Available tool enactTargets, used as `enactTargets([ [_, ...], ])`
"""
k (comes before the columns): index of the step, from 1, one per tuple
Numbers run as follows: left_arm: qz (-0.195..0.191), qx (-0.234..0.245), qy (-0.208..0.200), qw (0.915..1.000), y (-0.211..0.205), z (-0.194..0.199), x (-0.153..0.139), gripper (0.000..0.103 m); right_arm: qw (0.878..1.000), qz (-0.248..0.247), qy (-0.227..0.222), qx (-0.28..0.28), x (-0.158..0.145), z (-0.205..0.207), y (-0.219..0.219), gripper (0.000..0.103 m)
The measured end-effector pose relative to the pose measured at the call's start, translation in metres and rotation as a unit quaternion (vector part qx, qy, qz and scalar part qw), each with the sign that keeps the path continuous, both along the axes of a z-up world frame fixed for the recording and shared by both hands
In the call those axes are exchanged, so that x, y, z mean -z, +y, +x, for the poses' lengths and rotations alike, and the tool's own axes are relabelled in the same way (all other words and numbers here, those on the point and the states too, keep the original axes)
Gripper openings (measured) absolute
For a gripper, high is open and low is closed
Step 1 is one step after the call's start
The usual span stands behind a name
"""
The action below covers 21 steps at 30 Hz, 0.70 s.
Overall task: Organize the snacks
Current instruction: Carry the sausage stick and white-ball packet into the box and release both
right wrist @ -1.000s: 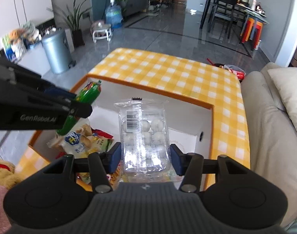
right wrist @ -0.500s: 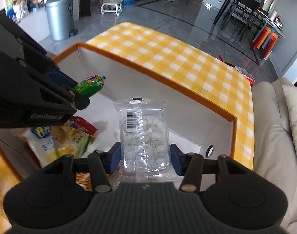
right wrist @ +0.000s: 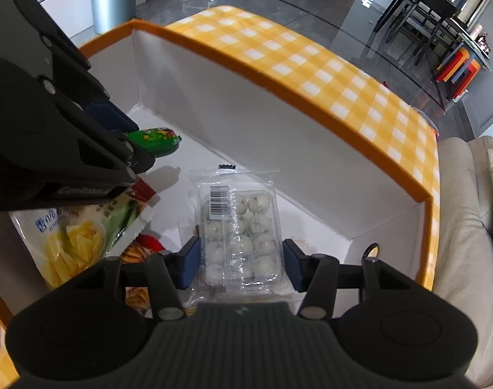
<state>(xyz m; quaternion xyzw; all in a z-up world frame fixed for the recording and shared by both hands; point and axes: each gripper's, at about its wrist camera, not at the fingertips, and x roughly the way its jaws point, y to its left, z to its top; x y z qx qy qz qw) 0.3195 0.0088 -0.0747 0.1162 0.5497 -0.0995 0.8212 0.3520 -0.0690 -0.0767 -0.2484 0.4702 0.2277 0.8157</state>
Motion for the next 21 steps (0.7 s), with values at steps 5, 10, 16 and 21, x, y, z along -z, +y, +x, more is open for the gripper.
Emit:
enactTargets([
  [5,-0.002,-0.018,0.008,0.9998,0.004,0.0,0.006,0.025,1.0,0.002,0.001,0.002,-0.001,0.002,0.001,0.056],
  [10,0.0,-0.022,-0.001,0.9998,0.006,-0.005,-0.001,0.029,1.0,0.004,0.0,-0.001,-0.008,0.0,0.002,0.056],
  [16,0.0,-0.021,-0.019,0.9996,0.008,-0.014,-0.02,0.045,1.0,0.006,-0.011,0.01,-0.022,-0.004,0.001,0.066],
  [21,0.004,-0.023,-0.044,0.9987,0.01,-0.026,-0.037,0.054,1.0,0.008,-0.018,0.011,-0.039,-0.013,0.0,0.076],
])
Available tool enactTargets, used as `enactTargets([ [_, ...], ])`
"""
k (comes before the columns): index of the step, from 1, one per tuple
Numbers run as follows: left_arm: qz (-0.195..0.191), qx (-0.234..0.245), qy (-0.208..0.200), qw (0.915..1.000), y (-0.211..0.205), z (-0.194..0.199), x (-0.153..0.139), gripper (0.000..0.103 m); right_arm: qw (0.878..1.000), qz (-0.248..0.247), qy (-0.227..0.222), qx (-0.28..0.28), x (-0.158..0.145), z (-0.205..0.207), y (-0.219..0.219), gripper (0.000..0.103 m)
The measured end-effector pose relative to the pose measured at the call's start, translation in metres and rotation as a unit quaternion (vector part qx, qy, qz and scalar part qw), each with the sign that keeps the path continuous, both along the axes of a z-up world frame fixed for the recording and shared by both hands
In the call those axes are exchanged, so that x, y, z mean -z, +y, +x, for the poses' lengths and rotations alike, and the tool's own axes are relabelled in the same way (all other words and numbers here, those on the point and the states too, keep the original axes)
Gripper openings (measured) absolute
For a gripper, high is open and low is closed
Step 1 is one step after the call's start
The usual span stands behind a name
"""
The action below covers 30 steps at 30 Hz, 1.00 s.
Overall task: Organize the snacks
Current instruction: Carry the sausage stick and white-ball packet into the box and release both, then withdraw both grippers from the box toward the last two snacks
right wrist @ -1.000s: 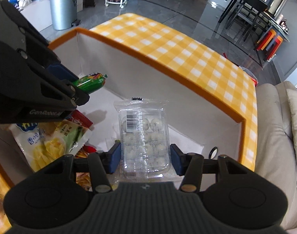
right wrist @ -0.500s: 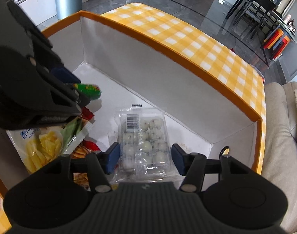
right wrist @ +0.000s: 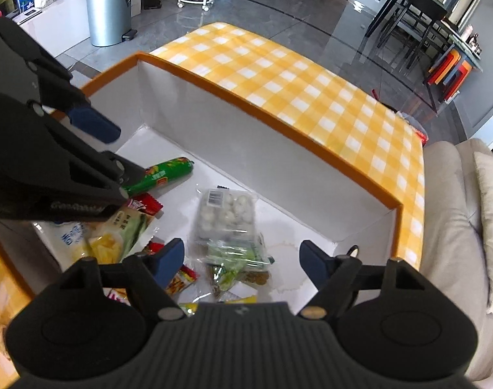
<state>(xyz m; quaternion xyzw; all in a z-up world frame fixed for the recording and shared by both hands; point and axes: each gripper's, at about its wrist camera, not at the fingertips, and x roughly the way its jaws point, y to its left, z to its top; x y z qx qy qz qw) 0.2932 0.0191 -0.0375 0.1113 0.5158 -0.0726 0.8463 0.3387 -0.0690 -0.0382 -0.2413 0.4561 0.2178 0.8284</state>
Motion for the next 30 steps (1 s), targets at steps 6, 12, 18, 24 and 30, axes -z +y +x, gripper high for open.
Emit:
enactTargets([
  [6,-0.009,-0.002,-0.037,0.9993,0.002,-0.022,-0.029,0.066,1.0,0.003,-0.027,0.002,-0.024,-0.019,-0.003,0.081],
  [12,-0.02,-0.002,-0.085,0.9962,0.003,-0.058,-0.064,0.069,0.998,0.034,-0.047,0.025,-0.051,-0.046,-0.012,0.081],
  [18,-0.037,-0.009,-0.137,0.9898,0.004,-0.099,-0.097,0.073,0.994,0.073,-0.074,0.047,-0.076,-0.085,-0.026,0.081],
  [24,-0.06,-0.025,-0.162,0.9846,0.007,-0.139,-0.111,0.075,0.985,0.113,-0.103,0.075,-0.093,-0.136,-0.046,0.087],
  [30,-0.068,-0.023,-0.157,0.985,0.006,-0.176,-0.099,0.076,0.974,0.159,-0.117,0.111,-0.088,-0.185,-0.068,0.091],
])
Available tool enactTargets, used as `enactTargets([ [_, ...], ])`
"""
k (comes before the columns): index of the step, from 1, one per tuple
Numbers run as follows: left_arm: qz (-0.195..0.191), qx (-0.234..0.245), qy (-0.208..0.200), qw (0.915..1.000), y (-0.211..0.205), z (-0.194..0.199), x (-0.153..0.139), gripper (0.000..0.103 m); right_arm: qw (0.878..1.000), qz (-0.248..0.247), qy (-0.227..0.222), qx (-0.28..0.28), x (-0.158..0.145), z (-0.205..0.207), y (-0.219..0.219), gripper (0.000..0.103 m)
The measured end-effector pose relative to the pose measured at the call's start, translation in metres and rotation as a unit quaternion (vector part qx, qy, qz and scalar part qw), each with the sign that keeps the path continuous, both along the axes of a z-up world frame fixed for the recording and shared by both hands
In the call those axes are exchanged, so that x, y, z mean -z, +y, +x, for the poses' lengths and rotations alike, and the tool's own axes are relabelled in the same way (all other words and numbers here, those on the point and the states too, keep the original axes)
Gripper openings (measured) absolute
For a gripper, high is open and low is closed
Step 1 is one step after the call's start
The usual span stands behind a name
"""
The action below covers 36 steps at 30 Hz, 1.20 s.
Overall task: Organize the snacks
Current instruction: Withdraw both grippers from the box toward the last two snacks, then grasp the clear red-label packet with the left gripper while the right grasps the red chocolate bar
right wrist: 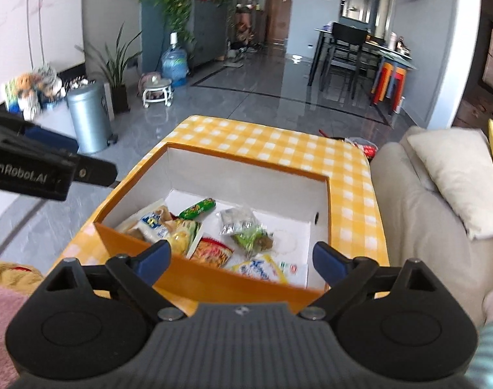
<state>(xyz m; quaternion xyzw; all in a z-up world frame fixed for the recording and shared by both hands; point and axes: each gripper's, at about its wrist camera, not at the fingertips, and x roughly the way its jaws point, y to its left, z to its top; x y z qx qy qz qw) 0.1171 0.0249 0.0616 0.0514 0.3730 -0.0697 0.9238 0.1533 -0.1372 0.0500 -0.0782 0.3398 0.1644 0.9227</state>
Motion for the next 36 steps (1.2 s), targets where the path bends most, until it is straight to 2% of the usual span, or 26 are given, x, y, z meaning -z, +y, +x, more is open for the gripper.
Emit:
enactTargets([
  [5,-0.011,-0.015,0.047,0.9987,0.001,-0.023,0.026,0.077,1.0,0.019,0.002,0.025,0.017,-0.028,-0.014,0.092],
  [11,-0.048,-0.045,0.091,0.9936,0.006,-0.051,0.056,0.077,0.999,0.009,0.011,0.05,0.046,-0.053,-0.029,0.091],
  [16,-0.051,-0.062,0.141,0.9868,0.006,-0.066,0.081,0.077,0.998,0.009,0.042,0.055,0.071,-0.062,-0.037,0.091],
  [20,-0.034,-0.074,0.178,0.9807,0.006,-0.069,0.098,0.077,0.996,0.007,0.071,0.057,0.091,-0.064,-0.041,0.091],
  [26,-0.025,-0.093,0.21,0.973,0.008,-0.063,0.116,0.077,0.994,-0.01,0.09,0.056,0.108,-0.059,-0.039,0.091],
  [30,-0.037,-0.107,0.228,0.967,0.012,-0.058,0.126,0.077,0.993,-0.001,0.101,0.057,0.113,-0.054,-0.042,0.091],
  [36,-0.034,-0.129,0.238,0.9621,0.016,-0.051,0.141,0.074,0.992,0.008,0.116,0.058,0.122,-0.042,-0.042,0.088],
])
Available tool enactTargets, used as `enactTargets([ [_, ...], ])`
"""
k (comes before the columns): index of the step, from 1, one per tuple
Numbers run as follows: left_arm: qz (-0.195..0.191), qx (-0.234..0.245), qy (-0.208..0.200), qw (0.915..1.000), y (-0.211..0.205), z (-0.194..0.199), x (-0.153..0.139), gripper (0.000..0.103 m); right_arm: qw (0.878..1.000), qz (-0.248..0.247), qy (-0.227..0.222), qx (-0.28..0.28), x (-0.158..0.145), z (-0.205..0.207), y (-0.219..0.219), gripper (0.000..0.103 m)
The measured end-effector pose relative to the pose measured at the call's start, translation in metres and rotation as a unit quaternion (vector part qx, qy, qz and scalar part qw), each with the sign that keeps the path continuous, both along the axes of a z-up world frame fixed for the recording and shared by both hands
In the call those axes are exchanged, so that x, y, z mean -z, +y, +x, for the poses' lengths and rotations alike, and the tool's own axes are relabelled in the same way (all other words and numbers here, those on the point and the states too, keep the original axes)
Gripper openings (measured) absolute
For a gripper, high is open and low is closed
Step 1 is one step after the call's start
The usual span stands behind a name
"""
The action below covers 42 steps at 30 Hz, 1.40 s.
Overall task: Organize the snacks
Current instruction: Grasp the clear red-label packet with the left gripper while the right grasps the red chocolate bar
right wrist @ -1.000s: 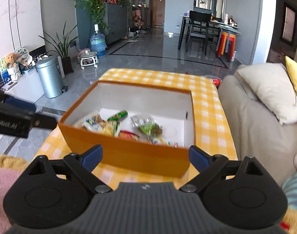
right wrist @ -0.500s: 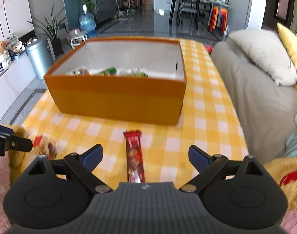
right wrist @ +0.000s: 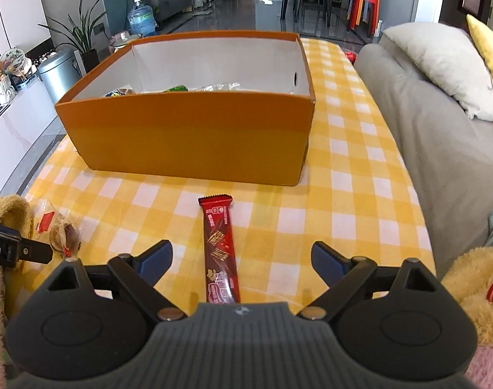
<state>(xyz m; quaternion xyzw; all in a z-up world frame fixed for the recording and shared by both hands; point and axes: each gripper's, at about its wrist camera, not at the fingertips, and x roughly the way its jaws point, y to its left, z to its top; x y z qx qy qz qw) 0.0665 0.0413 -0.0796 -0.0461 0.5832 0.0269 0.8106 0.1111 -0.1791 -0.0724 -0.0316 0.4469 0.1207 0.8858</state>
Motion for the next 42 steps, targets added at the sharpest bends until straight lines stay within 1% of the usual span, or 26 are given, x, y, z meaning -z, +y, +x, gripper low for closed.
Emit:
enactTargets([
  [2,0.002,-0.014,-0.001,0.9999,0.002,0.004,0.003,0.072,1.0,0.001,0.004,-0.002,0.003,0.004,0.002,0.088],
  [4,-0.003,-0.027,-0.01,0.9996,0.005,0.008,0.005,0.072,1.0,0.005,0.005,-0.006,0.006,0.007,0.003,0.088],
  [6,-0.006,-0.039,-0.017,0.9991,0.007,0.013,0.007,0.072,1.0,0.009,0.006,-0.01,0.008,0.01,0.005,0.086],
  [8,0.002,-0.045,-0.019,0.9988,0.008,0.017,0.011,0.072,1.0,0.008,0.007,-0.015,0.012,0.014,0.007,0.085],
  [11,0.014,-0.041,-0.013,0.999,0.007,0.022,0.018,0.071,1.0,0.002,0.003,-0.023,0.017,0.017,0.01,0.085],
  [13,0.007,-0.042,-0.009,0.999,0.008,0.023,0.023,0.062,0.999,0.002,-0.002,-0.032,0.019,0.019,0.012,0.084],
  [15,0.003,-0.043,-0.005,0.999,0.009,0.025,0.027,0.058,0.999,-0.004,-0.008,-0.041,0.023,0.022,0.016,0.074],
  [18,0.007,-0.039,-0.007,0.9992,0.008,0.025,0.029,0.055,0.999,-0.015,-0.003,-0.049,0.03,0.026,0.02,0.068],
  [19,0.004,-0.037,-0.009,0.9993,0.008,0.025,0.029,0.051,0.999,-0.016,0.0,-0.049,0.033,0.027,0.021,0.066],
  [21,0.001,-0.035,-0.012,0.9993,0.007,0.025,0.03,0.05,0.999,-0.015,0.01,-0.051,0.037,0.03,0.021,0.056],
  [23,-0.001,-0.031,-0.012,0.9994,0.007,0.026,0.031,0.05,0.998,-0.013,0.019,-0.053,0.041,0.033,0.021,0.053],
  [24,-0.002,-0.029,-0.011,0.9995,0.006,0.026,0.032,0.049,0.998,-0.013,0.022,-0.053,0.043,0.033,0.022,0.047],
  [26,-0.005,-0.027,-0.01,0.9996,0.006,0.026,0.033,0.047,0.998,-0.013,0.026,-0.054,0.045,0.034,0.023,0.042],
  [28,-0.014,-0.028,-0.008,0.9995,0.007,0.027,0.034,0.045,0.998,-0.014,0.03,-0.056,0.048,0.034,0.024,0.041],
  [30,-0.018,-0.03,-0.008,0.9994,0.008,0.027,0.036,0.043,0.997,-0.018,0.036,-0.06,0.052,0.035,0.026,0.036],
  [34,-0.021,-0.032,-0.009,0.9992,0.009,0.028,0.037,0.042,0.997,-0.03,0.029,-0.068,0.053,0.033,0.031,0.034],
  [37,-0.021,-0.032,-0.011,0.9992,0.009,0.028,0.037,0.041,0.997,-0.036,0.025,-0.07,0.053,0.032,0.032,0.021],
  [42,-0.024,-0.035,-0.014,0.999,0.01,0.026,0.037,0.041,0.996,-0.041,0.022,-0.072,0.053,0.032,0.033,0.021],
])
